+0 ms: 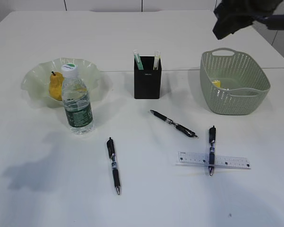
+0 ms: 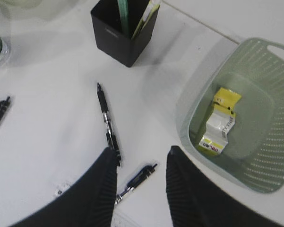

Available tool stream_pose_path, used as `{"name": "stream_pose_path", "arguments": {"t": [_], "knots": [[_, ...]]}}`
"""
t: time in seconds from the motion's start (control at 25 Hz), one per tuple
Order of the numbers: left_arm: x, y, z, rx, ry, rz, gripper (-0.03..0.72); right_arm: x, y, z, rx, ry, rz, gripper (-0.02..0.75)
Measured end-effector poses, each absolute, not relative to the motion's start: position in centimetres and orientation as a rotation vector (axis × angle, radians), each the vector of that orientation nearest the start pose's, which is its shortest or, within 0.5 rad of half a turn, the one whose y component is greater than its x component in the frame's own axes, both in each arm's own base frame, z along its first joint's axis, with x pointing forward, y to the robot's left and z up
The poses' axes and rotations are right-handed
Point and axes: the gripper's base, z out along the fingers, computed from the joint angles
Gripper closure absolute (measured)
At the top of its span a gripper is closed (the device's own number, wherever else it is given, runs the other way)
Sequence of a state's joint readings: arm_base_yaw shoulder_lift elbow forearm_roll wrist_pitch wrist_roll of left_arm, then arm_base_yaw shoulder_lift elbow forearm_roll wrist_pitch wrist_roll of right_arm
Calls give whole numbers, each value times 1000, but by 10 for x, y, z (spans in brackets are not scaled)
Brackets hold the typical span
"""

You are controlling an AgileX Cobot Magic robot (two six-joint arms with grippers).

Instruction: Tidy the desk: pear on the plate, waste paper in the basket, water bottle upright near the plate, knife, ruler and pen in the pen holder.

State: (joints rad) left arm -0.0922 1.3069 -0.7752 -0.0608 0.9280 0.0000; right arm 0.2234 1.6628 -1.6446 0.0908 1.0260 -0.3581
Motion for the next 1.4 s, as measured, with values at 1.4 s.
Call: {"name": "stream_pose_path", "arguments": {"t": [1.4], "knots": [[225,-28,231,44,2839,-148,340,358,149,220,-1853,2300,-146,370]]}}
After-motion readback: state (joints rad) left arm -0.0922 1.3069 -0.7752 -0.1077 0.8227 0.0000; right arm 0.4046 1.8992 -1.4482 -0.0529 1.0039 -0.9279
